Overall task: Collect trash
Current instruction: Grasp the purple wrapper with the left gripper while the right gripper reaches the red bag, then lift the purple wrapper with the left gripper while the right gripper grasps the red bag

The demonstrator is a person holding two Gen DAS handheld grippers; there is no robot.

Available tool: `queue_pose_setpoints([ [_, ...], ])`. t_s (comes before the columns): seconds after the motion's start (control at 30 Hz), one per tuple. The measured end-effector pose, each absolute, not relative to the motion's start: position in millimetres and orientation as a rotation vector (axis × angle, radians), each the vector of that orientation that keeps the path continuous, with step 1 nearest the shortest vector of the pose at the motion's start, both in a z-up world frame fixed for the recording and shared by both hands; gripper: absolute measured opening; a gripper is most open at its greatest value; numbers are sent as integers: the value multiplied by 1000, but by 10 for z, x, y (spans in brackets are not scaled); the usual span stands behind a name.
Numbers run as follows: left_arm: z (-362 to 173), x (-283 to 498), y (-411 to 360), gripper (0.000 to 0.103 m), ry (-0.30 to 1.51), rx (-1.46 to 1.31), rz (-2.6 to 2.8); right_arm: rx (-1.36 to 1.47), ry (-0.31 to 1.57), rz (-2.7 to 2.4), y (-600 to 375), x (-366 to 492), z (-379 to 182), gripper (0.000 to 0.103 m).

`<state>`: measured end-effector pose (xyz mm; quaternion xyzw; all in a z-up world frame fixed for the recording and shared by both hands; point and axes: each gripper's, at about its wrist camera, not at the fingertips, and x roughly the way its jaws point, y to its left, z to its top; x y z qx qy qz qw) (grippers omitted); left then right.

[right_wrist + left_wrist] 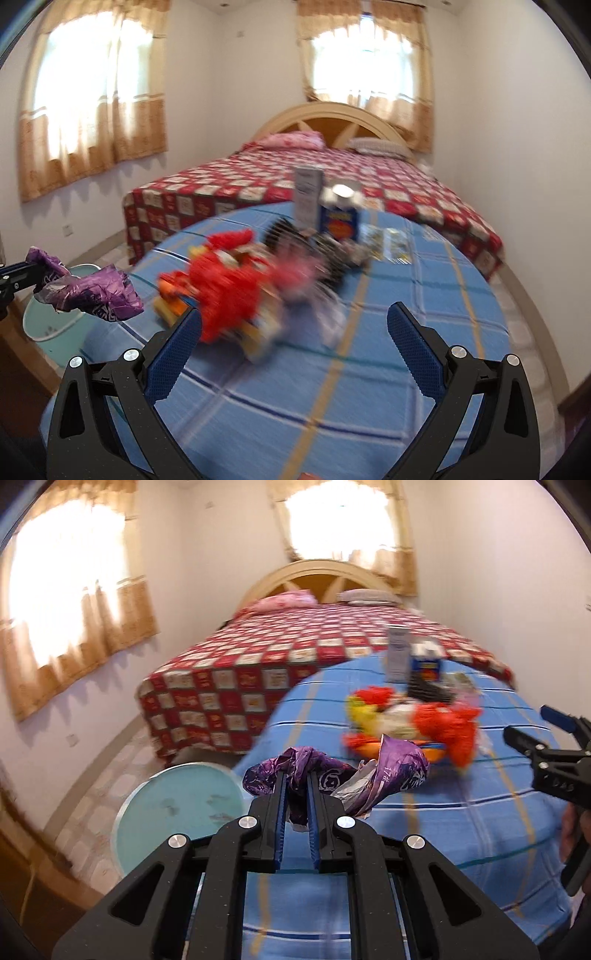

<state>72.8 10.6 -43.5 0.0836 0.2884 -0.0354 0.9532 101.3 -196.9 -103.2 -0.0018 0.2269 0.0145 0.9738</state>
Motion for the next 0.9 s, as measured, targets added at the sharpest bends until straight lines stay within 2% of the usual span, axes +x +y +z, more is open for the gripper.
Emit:
queue_pose_setpoints([
  [0.17,-511,841,462,10,608,152,38,-61,506,74,-1668,1349,-1106,97],
  [0.2,-527,859,499,10,612,149,49,-65,517,72,-1651,1385,-1134,93],
  [0.23,-543,879,542,10,617,144,58,-63,537,77,-1643,1435,-1177,86],
  [0.27,-552,888,579,10,619,141,65,-56,564,93,-1643,1481,-1217,59],
  [0.3,-560,901,606,10,621,138,70,-47,608,117,-1650,1547,-1270,37],
  [0.37,-576,912,641,10,623,129,79,-37,633,134,-1653,1567,-1320,27],
  [0.4,-570,922,664,10,623,126,81,-35,629,146,-1647,1546,-1321,18],
  [0.47,-549,918,712,10,617,121,91,-37,619,154,-1619,1506,-1297,12],
  [0.7,-416,890,907,10,575,113,146,-34,519,187,-1503,1342,-945,10],
  [0.9,-401,924,1184,10,580,110,238,-63,511,252,-1213,1444,-852,10],
])
